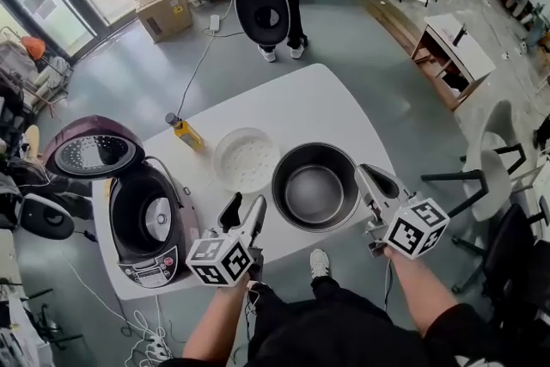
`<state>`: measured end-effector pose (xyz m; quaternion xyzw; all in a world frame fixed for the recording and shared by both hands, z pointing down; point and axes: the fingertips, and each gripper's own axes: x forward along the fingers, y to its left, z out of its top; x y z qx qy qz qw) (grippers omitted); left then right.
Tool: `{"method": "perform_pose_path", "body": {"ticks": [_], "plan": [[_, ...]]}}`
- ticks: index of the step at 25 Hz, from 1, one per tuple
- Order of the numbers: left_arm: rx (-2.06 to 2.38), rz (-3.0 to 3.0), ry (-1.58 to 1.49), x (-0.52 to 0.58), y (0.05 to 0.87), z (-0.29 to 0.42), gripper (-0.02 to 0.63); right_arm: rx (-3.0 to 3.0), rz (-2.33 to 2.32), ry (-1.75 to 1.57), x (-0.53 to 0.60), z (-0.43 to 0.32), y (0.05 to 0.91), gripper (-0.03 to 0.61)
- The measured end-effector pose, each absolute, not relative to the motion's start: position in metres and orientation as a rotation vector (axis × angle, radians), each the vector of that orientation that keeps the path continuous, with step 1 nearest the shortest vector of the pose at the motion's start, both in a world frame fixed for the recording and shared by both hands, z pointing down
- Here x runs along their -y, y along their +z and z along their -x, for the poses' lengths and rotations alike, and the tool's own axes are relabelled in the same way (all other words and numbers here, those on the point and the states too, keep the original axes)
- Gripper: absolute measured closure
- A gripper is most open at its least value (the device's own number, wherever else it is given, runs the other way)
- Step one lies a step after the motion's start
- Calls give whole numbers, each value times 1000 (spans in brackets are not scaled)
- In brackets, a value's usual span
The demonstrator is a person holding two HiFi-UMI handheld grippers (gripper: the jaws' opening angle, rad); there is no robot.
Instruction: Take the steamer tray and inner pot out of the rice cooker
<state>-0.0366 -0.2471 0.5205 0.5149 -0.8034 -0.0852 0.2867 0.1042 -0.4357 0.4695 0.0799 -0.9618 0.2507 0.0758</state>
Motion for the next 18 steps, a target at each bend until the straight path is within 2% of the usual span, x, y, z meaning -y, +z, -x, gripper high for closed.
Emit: {"method": "perform_pose_path", "body": {"ticks": [4, 9, 12, 18], "plan": [[2361, -1436, -138, 228, 461, 50, 399, 3031, -101, 577, 400, -73, 414, 580], [2626, -1374, -22, 182, 403, 69, 554, 3100, 78, 461, 350, -35, 377, 581], [2719, -1318, 37, 155, 384, 75, 611, 3164, 107, 280, 323, -21, 356, 580], [2908, -1187, 241, 96, 345, 85, 614, 3238, 198, 30, 262, 12, 328, 580]]}}
